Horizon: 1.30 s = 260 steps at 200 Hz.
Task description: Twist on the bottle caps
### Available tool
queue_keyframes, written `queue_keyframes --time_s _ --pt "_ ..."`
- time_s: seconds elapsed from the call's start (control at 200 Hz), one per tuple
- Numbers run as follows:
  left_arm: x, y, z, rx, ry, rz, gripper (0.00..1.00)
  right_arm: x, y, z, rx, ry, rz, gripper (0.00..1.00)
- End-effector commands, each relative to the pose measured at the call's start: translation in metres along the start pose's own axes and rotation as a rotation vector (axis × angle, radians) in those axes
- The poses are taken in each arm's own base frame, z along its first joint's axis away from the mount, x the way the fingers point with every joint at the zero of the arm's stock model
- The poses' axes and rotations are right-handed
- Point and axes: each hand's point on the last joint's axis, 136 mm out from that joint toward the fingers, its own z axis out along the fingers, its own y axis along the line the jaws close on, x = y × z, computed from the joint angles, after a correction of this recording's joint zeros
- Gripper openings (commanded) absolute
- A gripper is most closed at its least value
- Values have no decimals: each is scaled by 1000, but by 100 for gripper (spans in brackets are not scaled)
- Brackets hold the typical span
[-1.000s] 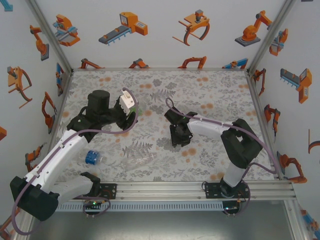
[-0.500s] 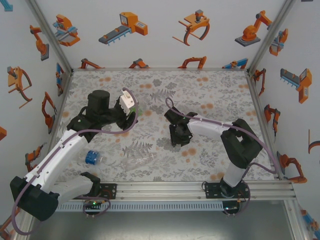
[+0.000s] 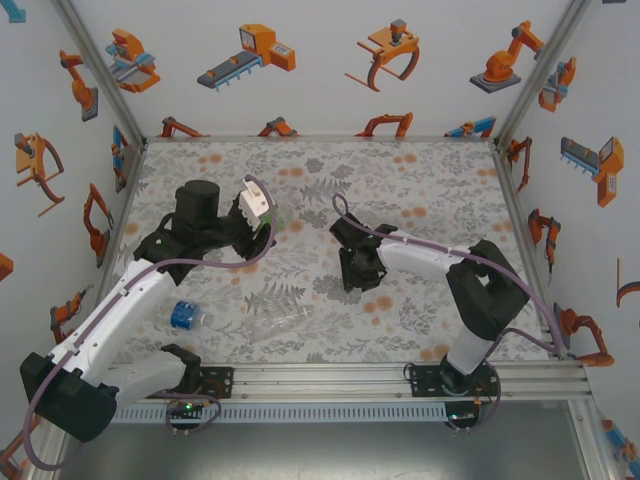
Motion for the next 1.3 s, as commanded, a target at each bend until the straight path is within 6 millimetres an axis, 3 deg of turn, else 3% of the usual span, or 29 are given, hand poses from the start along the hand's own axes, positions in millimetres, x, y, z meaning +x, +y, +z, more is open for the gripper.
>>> queue_keyframes --time_s 0.0,1.016,1.297 --pt "-7 -2 -3 20 -22 -13 0 1 -3 -6 17 -9 7 41" --pt "-8 -2 -3 21 -25 -12 0 3 -1 3 29 23 1 40" --pt "-6 -4 -2 29 -19 -6 0 -3 1 -8 13 -12 -3 28"
